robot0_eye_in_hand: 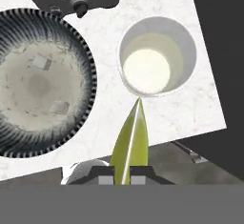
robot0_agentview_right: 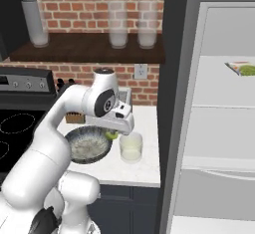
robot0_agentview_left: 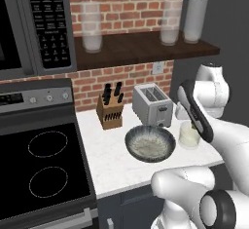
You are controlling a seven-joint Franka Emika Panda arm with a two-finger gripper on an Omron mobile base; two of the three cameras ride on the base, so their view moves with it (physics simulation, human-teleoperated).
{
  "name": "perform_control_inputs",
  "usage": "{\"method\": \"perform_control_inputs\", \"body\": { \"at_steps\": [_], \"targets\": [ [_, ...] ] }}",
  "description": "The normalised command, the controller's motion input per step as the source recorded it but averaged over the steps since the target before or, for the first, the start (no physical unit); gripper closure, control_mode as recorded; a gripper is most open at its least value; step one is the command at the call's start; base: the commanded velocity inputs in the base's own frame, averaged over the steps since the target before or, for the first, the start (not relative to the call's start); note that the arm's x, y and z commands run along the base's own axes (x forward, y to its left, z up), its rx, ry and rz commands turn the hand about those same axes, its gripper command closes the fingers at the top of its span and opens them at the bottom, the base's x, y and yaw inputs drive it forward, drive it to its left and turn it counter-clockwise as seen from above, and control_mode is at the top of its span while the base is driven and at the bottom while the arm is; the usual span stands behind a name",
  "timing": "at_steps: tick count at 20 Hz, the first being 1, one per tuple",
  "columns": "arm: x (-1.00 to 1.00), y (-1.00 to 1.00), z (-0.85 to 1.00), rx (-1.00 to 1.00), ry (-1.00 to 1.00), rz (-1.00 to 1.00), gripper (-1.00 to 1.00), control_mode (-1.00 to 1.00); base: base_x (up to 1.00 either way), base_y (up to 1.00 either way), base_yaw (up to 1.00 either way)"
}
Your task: Grab a lemon wedge from the fridge and one ice cube from the ice bowl, and put them in the glass of lemonade.
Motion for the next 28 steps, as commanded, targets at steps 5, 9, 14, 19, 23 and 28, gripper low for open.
{"method": "perform_control_inputs", "body": {
  "at_steps": [5,9,14,19,23,28],
  "targets": [
    [0.37,-0.11,-0.14,-0.02,0.13,-0.18,1.00,-1.00,0.00,0.00,0.00],
    [0.19,-0.34,-0.46,0.00,-0.03,-0.08,1.00,-1.00,0.00,0.00,0.00],
    [0.05,-0.10,-0.45,0.00,-0.10,-0.05,1.00,-1.00,0.00,0.00,0.00],
    [0.05,0.00,-0.24,0.00,-0.01,0.00,1.00,-1.00,0.00,0.00,0.00],
    [0.06,0.00,-0.08,0.00,-0.03,0.00,1.00,-1.00,0.00,0.00,0.00],
    [0.03,0.00,-0.05,0.00,-0.03,0.00,1.00,-1.00,0.00,0.00,0.00]
  ]
}}
